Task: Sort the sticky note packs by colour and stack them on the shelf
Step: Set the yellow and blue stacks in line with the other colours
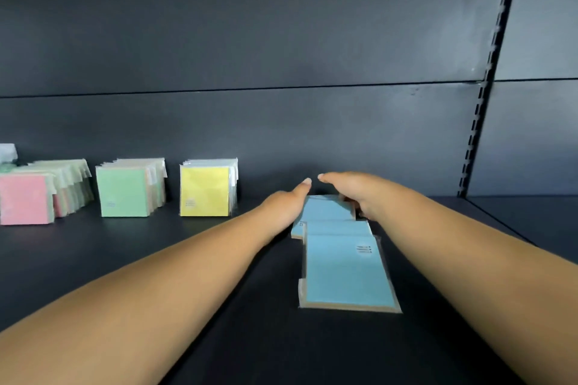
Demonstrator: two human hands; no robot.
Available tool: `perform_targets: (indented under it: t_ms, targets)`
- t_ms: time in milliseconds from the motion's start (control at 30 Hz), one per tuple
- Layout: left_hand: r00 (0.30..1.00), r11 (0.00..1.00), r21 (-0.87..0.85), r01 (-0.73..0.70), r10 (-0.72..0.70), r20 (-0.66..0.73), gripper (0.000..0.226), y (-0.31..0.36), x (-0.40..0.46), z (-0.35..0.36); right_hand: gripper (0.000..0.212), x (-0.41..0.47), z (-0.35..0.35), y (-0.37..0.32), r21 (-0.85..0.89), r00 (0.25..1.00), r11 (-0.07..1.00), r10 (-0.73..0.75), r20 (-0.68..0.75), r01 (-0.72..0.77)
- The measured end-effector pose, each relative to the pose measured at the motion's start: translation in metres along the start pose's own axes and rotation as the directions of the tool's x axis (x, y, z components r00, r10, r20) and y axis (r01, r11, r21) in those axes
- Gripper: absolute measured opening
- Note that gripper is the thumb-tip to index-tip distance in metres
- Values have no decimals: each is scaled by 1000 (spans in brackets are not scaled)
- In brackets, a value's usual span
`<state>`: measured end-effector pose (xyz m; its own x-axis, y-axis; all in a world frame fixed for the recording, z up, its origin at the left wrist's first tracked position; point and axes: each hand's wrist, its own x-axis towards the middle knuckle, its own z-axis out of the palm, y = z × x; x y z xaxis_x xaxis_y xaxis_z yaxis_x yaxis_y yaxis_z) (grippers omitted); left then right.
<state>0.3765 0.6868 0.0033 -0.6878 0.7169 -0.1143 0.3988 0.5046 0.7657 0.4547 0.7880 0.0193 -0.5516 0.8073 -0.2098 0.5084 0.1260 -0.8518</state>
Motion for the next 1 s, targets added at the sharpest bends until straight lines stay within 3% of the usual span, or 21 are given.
perform_targets:
  t_ms: [200,267,500,567,633,767,867,1000]
  targets:
    - [996,946,-312,-91,85,-34,44,-11,11,-1,21,10,-6,-1,398,999,917,28,-14,-20]
    - [990,904,-404,-141,121,-73,40,-11,13,-1,11,10,-7,-2,441,999,897,-11,-52,33]
    - [909,705,-576,-414,354,-219,9,7,3,-17,17,-10,-22,-16,505,930,782,-322,-175,366]
    - [890,680,-577,-453,381,-249,22,10,-3,-26,19,-22,-27,-21,520,913,755,-379,-150,399]
    - [898,684,-587,-433,386,-213,34,8,-10,-34,21,-34,-28,-24,533,901,742,-421,-104,408]
    - [925,721,-620,-310,381,-19,9,-3,-28,-44,17,-55,-26,-21,579,879,705,-474,-44,409]
    - [923,693,-651,-309,382,-31,9,-8,-41,-52,18,-70,-27,-17,600,871,702,-491,18,383]
    - [908,719,-623,-307,418,34,20,-5,-59,-65,12,-88,-37,-24,443,837,759,-547,34,478]
